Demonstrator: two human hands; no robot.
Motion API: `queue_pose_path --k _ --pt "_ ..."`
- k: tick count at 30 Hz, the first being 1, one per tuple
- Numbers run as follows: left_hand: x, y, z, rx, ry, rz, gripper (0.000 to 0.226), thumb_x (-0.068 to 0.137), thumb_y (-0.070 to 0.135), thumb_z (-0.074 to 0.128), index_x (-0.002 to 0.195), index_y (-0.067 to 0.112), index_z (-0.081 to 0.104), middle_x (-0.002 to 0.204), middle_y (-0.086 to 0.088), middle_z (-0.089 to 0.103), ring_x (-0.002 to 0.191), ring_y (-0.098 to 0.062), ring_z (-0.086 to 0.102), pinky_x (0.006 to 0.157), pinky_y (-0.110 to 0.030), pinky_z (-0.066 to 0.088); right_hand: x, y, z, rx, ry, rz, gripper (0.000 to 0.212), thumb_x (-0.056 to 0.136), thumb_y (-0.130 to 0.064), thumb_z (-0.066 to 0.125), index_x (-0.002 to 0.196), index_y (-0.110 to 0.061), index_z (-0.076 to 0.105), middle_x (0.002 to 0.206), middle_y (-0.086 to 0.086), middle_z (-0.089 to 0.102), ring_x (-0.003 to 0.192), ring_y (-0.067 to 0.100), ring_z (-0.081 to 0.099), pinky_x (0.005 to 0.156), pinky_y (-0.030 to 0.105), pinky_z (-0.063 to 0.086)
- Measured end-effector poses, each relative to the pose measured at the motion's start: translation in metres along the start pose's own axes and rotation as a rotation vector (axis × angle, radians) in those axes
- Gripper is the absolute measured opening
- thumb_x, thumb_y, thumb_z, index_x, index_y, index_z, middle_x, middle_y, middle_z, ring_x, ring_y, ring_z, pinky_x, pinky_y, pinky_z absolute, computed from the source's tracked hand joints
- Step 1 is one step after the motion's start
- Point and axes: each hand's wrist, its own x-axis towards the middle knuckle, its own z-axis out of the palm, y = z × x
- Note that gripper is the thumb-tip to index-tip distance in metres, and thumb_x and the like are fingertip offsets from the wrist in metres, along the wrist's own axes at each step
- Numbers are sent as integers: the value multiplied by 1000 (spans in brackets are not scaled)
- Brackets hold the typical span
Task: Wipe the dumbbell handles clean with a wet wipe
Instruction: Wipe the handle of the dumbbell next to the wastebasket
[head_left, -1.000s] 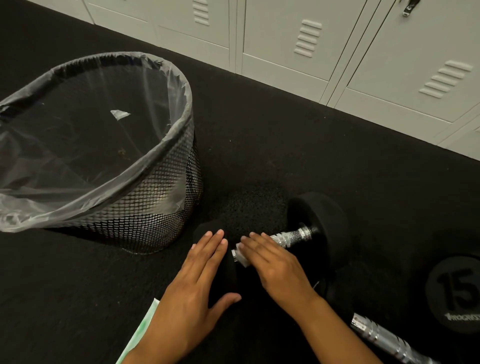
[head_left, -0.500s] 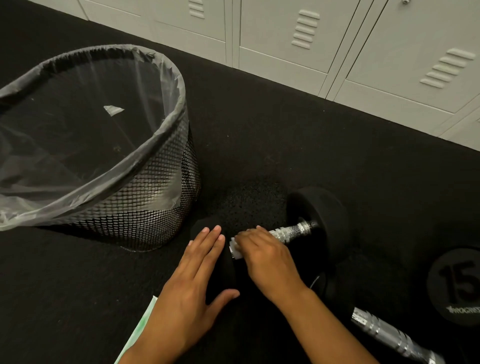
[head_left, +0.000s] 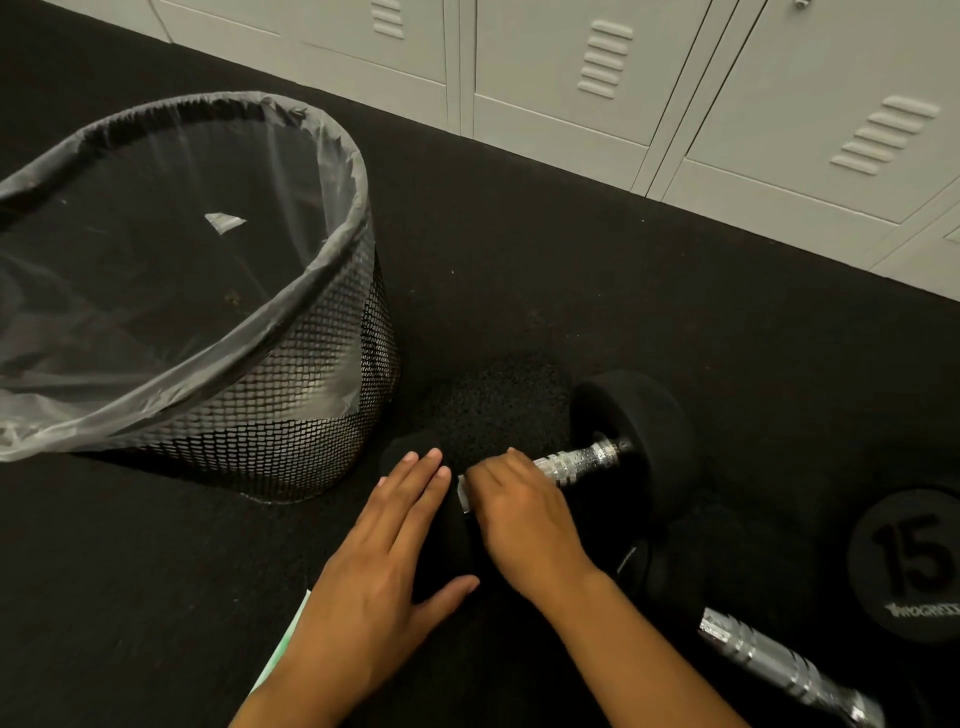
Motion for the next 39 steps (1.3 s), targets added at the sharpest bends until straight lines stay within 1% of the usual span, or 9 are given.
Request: queue_pose_path --k 6,12,18,21,24,31,34,37,39 --pt "0 2 -1 30 -2 -11 83 77 60 47 144 17 27 153 3 22 142 -13 17 114 -30 11 -26 23 -1 51 10 -208 31 85 -5 59 115 -7 63 120 7 62 117 20 53 105 37 35" --pt "0 5 7 47 66 12 82 79 53 51 144 10 26 154 -4 22 142 -18 17 115 -33 11 -4 7 1 0 -7 14 18 87 -18 45 85 -15 63 83 -1 63 84 15 60 102 33 32" --pt "-1 1 20 66 135 25 82 81 51 52 144 8 23 153 -6 21 142 -22 16 113 -40 19 -26 19 -4 41 -67 -160 38 87 -13 45 123 -12 57 125 1 58 123 17 46 109 37 24" --pt "-1 1 19 74 143 32 82 80 52 51 144 8 22 153 -6 22 142 -22 16 114 -38 16 -16 32 -10 38 -70 -208 35 85 -11 53 119 -14 61 122 0 61 118 15 52 108 35 26" --pt "-1 1 20 61 157 33 82 80 51 52 144 8 23 152 -6 23 142 -22 17 115 -36 14 -11 13 0 5 12 -81 30 84 -12 49 109 -9 66 110 4 67 107 19 60 107 32 26" --pt "-1 0 23 48 170 39 81 79 50 53 142 6 26 151 -8 25 142 -23 18 113 -38 18 -48 2 1 30 40 -93 38 88 -9 41 121 -7 59 129 6 56 126 20 44 108 36 30" --pt "0 1 22 35 170 37 82 79 50 53 143 7 24 152 -5 23 142 -22 17 114 -37 16 -65 -19 -1 192 158 164 34 87 -4 48 118 -10 61 123 0 59 121 13 50 105 26 34" --pt "0 2 21 25 176 32 82 78 49 54 143 8 25 152 -5 23 142 -22 17 115 -35 14 -58 -49 -11 704 377 935 29 85 -1 60 106 -19 66 101 -10 67 97 5 62 85 9 43" --pt "0 3 21 26 175 31 82 78 49 55 143 7 27 151 -6 24 142 -23 18 115 -35 15 -42 -53 -7 1265 463 1396 21 90 -2 53 96 -16 67 92 0 69 87 11 64 82 21 48"
